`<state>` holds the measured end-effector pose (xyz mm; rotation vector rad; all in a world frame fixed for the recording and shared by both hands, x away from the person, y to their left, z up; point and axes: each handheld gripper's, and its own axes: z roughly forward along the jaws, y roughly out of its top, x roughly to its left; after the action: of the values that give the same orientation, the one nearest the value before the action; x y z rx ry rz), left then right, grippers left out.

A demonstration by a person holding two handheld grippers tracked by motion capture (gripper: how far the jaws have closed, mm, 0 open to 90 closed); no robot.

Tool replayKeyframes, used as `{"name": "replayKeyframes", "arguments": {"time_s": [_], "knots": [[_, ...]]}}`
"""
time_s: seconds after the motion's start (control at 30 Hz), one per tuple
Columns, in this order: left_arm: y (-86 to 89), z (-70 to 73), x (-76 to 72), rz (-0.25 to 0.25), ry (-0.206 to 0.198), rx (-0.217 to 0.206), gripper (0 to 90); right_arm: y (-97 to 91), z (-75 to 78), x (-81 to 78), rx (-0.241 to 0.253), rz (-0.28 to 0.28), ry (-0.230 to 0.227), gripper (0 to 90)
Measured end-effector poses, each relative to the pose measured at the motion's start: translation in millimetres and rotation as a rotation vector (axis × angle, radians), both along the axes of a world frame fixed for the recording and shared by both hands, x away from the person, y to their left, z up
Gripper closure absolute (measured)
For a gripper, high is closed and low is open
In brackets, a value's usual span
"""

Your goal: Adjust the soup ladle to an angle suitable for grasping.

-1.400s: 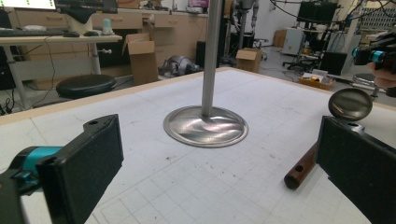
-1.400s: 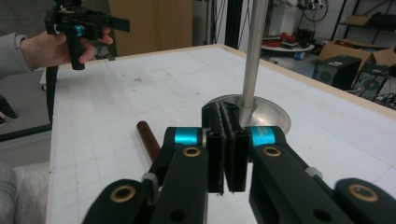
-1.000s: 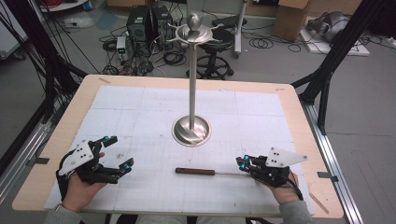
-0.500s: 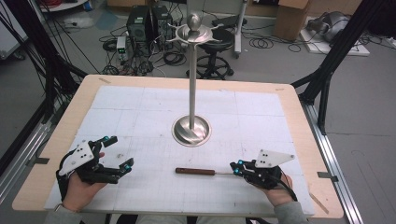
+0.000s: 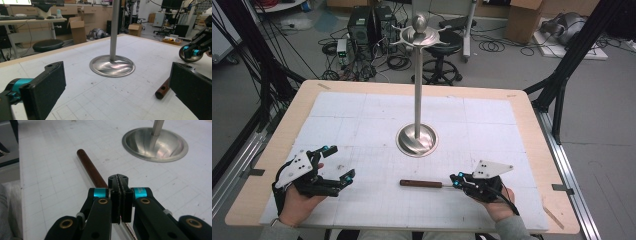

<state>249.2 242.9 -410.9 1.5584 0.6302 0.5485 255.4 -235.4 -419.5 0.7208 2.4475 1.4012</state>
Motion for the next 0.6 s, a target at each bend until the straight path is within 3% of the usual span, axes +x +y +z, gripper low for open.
{"name": "replayKeyframes", "arguments": {"time_s": [0.27, 0.4, 0.6], "knots": [[-0.1, -0.2, -0.1, -0.002, 0.003, 0.001, 1.8, 9.4, -9.4, 6.3, -0.034, -0.004, 0.029, 89.1], [-0.1, -0.3, 0.0, -0.001, 0.006, -0.002, 1.8, 13.3, -13.1, 9.3, -0.054, -0.035, 0.065, 89.1], [0.7, -0.2, 0.1, 0.001, 0.003, 0.0, 1.8, 14.2, -16.4, 13.4, -0.086, -0.061, 0.08, 89.1]]}}
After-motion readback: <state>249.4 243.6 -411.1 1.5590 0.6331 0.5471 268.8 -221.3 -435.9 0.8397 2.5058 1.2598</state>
